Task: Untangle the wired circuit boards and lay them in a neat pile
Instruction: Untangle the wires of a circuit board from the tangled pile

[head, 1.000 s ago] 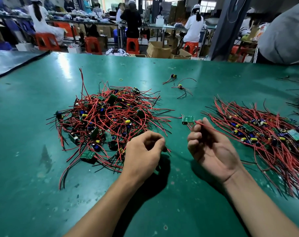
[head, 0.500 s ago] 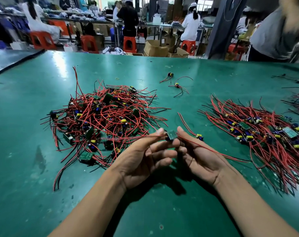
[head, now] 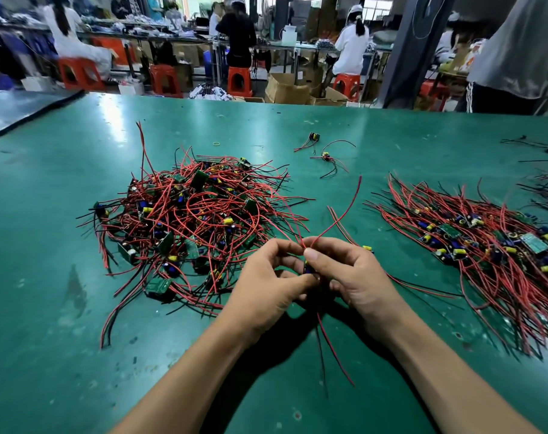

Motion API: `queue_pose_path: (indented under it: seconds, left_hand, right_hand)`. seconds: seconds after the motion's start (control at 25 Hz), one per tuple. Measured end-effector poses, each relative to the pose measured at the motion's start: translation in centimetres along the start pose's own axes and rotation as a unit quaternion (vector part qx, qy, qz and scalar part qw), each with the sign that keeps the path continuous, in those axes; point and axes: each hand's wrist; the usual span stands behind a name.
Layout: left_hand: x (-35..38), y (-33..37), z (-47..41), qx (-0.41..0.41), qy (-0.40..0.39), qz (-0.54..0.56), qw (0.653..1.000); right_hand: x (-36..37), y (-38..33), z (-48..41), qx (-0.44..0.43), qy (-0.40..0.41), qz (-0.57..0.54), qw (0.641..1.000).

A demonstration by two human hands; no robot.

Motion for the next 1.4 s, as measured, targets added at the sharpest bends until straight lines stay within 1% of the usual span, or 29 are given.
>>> queue_pose_path:
  seconds: [0.12, 0.2, 0.36, 0.52, 0.64, 0.72, 0.92, 1.04, 1.16, 1.32, 1.4]
  left_hand:
    - [-0.1, -0.1, -0.2, 0.004, -0.018, -0.014, 1.0]
    - [-0.3, -0.1, -0.3, -0.002, -0.036, 0.008, 0.999]
    - [-0.3, -0.3, -0.5, -0.021, -0.031, 0.041, 0.998]
    - [-0.4, -0.7, -1.0, -0.04, -0.027, 0.058, 0.997]
    - [-0.1, -0.8, -0.9, -0.033, -0.062, 0.058, 0.996]
    - [0.0, -0.7, -0.7, -0.039, -0.069, 0.058, 0.995]
    - [0.1, -0.4, -0.8, -0.054, -0.029, 0.028, 0.998]
    - [0.5, -0.1, -0.5, -0.037, 0.002, 0.0, 0.999]
    - [0.5, -0.2, -0.5, -0.03, 0.001, -0.002, 1.0]
    - [0.5, -0.2, -0.8, -0.045, 0.011, 0.009, 0.999]
    - [0.4, -0.2, -1.0, -0.058, 0.019, 0.016, 0.998]
  right_hand:
    - [-0.1, 0.2, 0.0, -0.003, 0.016, 0.008, 1.0]
    - [-0.1, 0.1, -0.1, -0.01, 0.023, 0.018, 1.0]
    - [-0.1, -0.2, -0.4, -0.007, 0.046, -0.036, 0.998]
    - [-0.7, -0.2, -0.8, -0.01, 0.088, 0.016, 0.996]
    - [-0.9, 0.0, -0.9, -0.002, 0.074, -0.022, 0.997]
    - [-0.9, 0.2, -0.9, -0.006, 0.061, -0.027, 0.998]
    - [-0.7, -0.1, -0.6, -0.009, 0.004, -0.053, 0.999]
    - [-0.5, -0.1, -0.6, -0.002, 0.003, -0.056, 0.998]
    - [-0.2, 0.4, -0.9, -0.015, 0.029, -0.035, 0.999]
    - [-0.3, 0.6, -1.9, -0.057, 0.088, 0.05, 0.993]
    - [-0.2, 0.7, -2.5, -0.063, 0.1, 0.051, 0.992]
Point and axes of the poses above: each hand's wrist, its own z-axis away from the middle knuckle, its own x-axis out of the palm, y = z × x, and after that the axes turned 7 degrees about x, right-handed
